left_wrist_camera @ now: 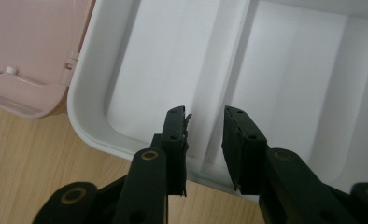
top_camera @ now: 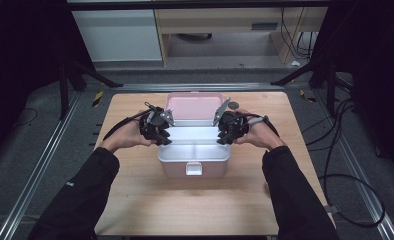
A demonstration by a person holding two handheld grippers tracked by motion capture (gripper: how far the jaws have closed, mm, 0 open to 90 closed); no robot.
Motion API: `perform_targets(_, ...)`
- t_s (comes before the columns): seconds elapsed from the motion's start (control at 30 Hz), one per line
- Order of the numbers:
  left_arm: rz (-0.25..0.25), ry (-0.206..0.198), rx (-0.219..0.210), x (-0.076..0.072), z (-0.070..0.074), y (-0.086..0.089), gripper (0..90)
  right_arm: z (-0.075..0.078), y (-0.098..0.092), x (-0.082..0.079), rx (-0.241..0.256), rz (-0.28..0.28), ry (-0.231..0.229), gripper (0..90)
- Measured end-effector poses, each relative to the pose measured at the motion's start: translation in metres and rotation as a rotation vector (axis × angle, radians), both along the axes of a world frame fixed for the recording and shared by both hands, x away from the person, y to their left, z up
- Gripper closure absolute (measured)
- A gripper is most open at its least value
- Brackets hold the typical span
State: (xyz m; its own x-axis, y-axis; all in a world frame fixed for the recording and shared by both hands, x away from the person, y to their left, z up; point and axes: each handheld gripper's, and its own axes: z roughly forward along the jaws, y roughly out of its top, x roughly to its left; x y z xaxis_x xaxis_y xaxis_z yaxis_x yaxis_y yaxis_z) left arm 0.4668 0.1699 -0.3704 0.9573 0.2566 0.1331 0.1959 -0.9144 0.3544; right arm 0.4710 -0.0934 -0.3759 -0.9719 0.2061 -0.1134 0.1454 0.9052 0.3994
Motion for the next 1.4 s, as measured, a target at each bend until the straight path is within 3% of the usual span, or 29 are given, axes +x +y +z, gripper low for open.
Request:
perform_targets(0.1,-0.028,0.011,0.010,0.003,-0.002,-0.001,72.0,-0.004,0.006,0.000,-0.046,0.039,0.016,78.4)
perform_targets(0.3,-0.073,0.028,0.048,0.005,-0.006,-0.005,75.7,-0.003,0.011,0.005,-0.098,0.056,0.018,83.8)
perform_targets(0.43,-0.072,0.052,0.030,0.007,-0.006,-0.003,80.2,-0.002,0.013,0.008,-0.121,0.058,0.044,84.3)
perform_targets(0.73,-0.147,0.069,0.150,0.013,-0.003,-0.014,84.9,-0.001,0.013,0.014,-0.117,0.054,0.099,85.7)
perform_targets(1.0,-0.162,0.061,0.150,0.015,0.001,-0.013,85.4,0.002,0.013,0.014,-0.112,0.057,0.106,87.2)
perform_targets(1.2,-0.168,0.026,0.137,0.011,0.012,-0.010,86.3,0.011,0.012,0.010,-0.090,0.069,0.071,87.5)
perform_targets(1.33,-0.170,0.007,0.128,0.006,0.027,-0.010,86.9,0.026,0.010,0.004,-0.088,0.073,0.038,87.3)
perform_targets(1.37,-0.168,0.004,0.118,0.004,0.032,-0.009,86.9,0.026,0.010,0.004,-0.088,0.073,0.038,87.3)
perform_targets(1.4,-0.172,0.004,0.088,-0.002,0.041,-0.007,87.2,0.036,0.008,0.001,-0.081,0.072,0.026,87.0)
